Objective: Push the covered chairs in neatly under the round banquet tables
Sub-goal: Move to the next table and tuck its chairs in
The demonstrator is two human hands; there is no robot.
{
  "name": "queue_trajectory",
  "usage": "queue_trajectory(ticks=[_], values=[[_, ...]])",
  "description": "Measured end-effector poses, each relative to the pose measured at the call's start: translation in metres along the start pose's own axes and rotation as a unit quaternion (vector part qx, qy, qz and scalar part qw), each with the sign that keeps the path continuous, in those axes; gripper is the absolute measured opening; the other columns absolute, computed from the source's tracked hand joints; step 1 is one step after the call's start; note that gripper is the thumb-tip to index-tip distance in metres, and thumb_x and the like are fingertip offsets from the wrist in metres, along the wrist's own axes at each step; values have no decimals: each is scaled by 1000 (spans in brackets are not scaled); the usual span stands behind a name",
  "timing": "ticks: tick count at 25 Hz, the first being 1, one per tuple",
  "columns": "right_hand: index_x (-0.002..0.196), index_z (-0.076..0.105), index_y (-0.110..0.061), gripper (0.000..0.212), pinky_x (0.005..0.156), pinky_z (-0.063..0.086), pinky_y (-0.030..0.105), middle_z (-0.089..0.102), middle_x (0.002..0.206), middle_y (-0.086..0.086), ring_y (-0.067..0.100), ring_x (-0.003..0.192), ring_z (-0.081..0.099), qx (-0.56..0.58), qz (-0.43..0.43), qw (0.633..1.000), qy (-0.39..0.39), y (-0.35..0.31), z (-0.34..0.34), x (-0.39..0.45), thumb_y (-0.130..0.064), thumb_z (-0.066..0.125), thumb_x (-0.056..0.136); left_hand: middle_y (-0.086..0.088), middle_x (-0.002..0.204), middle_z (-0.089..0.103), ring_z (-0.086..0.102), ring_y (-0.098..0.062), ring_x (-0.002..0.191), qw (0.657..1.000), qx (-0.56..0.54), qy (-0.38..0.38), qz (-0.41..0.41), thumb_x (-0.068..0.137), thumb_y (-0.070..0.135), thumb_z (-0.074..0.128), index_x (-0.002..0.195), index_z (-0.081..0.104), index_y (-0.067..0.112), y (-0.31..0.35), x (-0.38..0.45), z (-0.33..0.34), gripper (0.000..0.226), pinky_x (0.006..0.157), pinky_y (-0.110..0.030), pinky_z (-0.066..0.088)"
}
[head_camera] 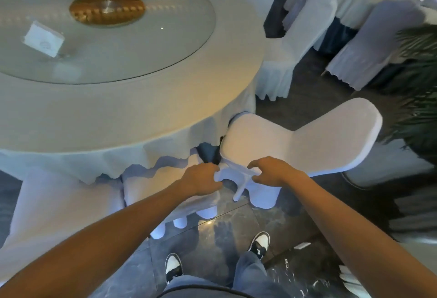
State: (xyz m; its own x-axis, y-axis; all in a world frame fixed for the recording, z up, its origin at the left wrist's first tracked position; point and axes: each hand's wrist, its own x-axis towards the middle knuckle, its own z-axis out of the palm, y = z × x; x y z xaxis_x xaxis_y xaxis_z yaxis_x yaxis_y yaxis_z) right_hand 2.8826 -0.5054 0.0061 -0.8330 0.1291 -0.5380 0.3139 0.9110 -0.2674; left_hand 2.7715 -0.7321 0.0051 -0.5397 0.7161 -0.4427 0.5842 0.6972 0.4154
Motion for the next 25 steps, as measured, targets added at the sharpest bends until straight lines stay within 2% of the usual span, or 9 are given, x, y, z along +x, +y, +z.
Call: queue_trajectory(ticks=[3, 5, 9, 12, 15, 18, 21, 23, 25], values=[[138, 49, -29, 48, 101, 43, 38, 52, 143, 1, 24, 123, 51, -6, -2, 999, 49, 63, -28, -6, -37, 60, 92, -10, 118, 66, 62, -29, 101, 998, -39, 50, 20, 91, 40, 58, 129, 54, 14, 64, 41, -3, 47, 80, -39, 52], [142, 46, -28, 53, 105, 41, 41, 48, 146, 2, 26, 129, 47, -33, -6, 996, 82, 107, -48, -12, -37, 61, 92, -12, 134, 58, 56, -31, 117, 996, -53, 73, 27, 93, 42, 56, 144, 43, 12, 111, 68, 2, 61, 93, -45, 49], [147, 37, -28, 60, 110, 34, 42, 37, 154, 6, 29, 137, 36, -82, 0, 985, 151, 189, -86, -30, -36, 59, 92, -8, 161, 23, 18, -33, 147, 996, 4, 91, 23, 95, 55, 47, 155, 18, 17, 201, 114, 9, 77, 117, -52, 19], [151, 29, -28, 64, 113, 27, 44, 25, 159, 8, 31, 143, 25, -108, 18, 980, 165, 234, -110, -45, -34, 57, 93, -7, 164, 7, 2, -33, 150, 996, -15, 88, 26, 96, 57, 45, 156, 7, 21, 254, 138, 13, 80, 118, -53, 4], [153, 23, -28, 69, 116, 24, 46, 17, 161, 9, 31, 146, 19, -113, 36, 976, 185, 264, -132, -56, -33, 58, 93, -7, 165, -1, -4, -34, 150, 996, -33, 76, 34, 93, 63, 43, 156, 0, 23, 288, 168, 19, 86, 118, -53, -1], [153, 23, -29, 70, 118, 22, 47, 12, 163, 7, 29, 147, 15, -111, 62, 970, 205, 289, -149, -65, -31, 60, 93, -4, 165, 5, 6, -33, 150, 994, -58, 63, 68, 89, 71, 41, 156, 3, 27, 314, 205, 24, 89, 118, -53, 9], [152, 24, -28, 69, 118, 20, 49, 9, 163, 6, 29, 148, 10, -121, 77, 966, 213, 316, -161, -67, -33, 60, 93, 2, 159, 28, 32, -27, 143, 980, -141, 64, 123, 88, 69, 48, 151, 16, 35, 336, 229, 24, 79, 110, -45, 31], [152, 23, -28, 67, 119, 16, 50, 8, 163, 6, 29, 148, 7, -133, 75, 968, 198, 339, -167, -63, -35, 56, 94, 3, 155, 35, 40, -24, 137, 970, -195, 55, 132, 87, 66, 53, 150, 21, 36, 348, 238, 29, 76, 105, -38, 35], [152, 24, -30, 63, 119, 11, 50, 10, 163, 4, 28, 149, 4, -154, 81, 969, 176, 366, -169, -54, -36, 51, 95, 0, 153, 37, 42, -24, 135, 976, -177, 51, 119, 86, 62, 58, 151, 22, 30, 360, 245, 37, 81, 105, -39, 36]])
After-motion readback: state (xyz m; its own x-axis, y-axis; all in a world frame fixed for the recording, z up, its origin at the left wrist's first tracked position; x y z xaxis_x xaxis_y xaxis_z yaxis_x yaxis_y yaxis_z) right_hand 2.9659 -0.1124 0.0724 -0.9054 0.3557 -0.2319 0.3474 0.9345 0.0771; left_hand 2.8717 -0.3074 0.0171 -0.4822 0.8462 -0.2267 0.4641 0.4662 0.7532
